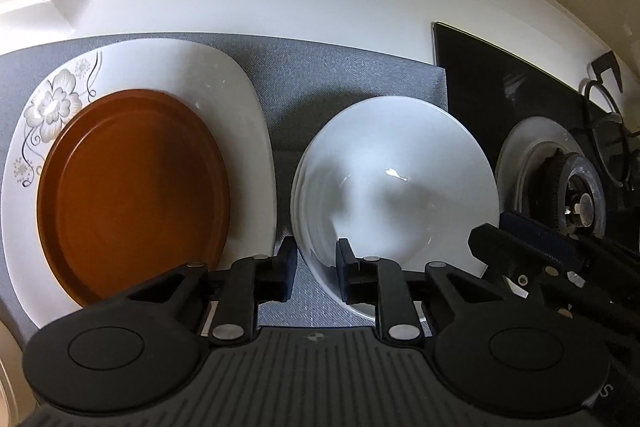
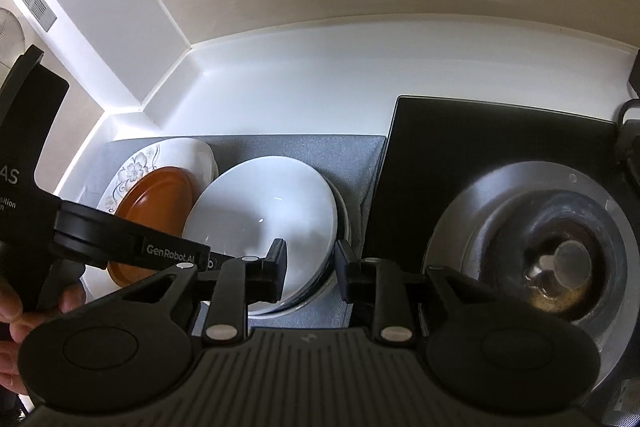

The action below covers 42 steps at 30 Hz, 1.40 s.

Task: Organize plates and bowls
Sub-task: 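Lower the white bowls onto the light-blue bowl with both grippers, then regrasp the combined bowl stack rim and lift it with both grippers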

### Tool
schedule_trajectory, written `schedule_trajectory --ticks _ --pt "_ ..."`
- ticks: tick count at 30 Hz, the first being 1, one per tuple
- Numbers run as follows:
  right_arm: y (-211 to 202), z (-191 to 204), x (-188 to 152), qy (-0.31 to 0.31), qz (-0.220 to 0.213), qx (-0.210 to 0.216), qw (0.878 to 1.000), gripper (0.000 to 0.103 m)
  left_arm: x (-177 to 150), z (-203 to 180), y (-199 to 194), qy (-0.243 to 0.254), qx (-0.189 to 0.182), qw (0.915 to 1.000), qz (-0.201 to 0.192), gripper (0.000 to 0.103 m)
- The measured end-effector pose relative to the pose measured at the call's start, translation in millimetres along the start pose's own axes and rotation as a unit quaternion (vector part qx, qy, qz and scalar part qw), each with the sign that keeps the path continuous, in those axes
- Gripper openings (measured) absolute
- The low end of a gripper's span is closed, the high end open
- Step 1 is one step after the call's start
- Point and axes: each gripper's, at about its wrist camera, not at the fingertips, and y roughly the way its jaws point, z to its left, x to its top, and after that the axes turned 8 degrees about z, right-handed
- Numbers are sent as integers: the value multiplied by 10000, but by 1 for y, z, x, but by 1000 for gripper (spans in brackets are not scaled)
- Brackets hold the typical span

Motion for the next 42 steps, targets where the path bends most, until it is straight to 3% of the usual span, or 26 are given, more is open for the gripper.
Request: schedule_trajectory --ticks 4,7,14,21,28,33,37,42 --pt "0 -12 -7 371 -63 20 9993 34 0 5 1 -18 -68 10000 5 26" --pt "8 -26 -13 759 0 329 9966 34 2 5 4 -45 -74 9999 54 28" --pt "25 -29 -24 1131 -103 602 9917 38 -3 -8 9 70 115 9999 -59 29" --pt "22 -31 -31 1088 -54 581 9923 32 -17 -20 3 477 328 9982 -178 29" --pt "13 -26 -57 1095 136 636 9919 32 -53 -25 0 834 490 9948 -315 30" --pt "13 -28 -61 1283 -80 864 9879 36 -58 -19 7 746 348 9960 -341 39" --pt "14 -23 -61 1284 -226 706 9889 52 -55 -24 9 930 505 9938 -350 46" --pt "21 -26 -65 1588 -324 693 9843 53 -50 -17 14 692 314 9963 -406 49"
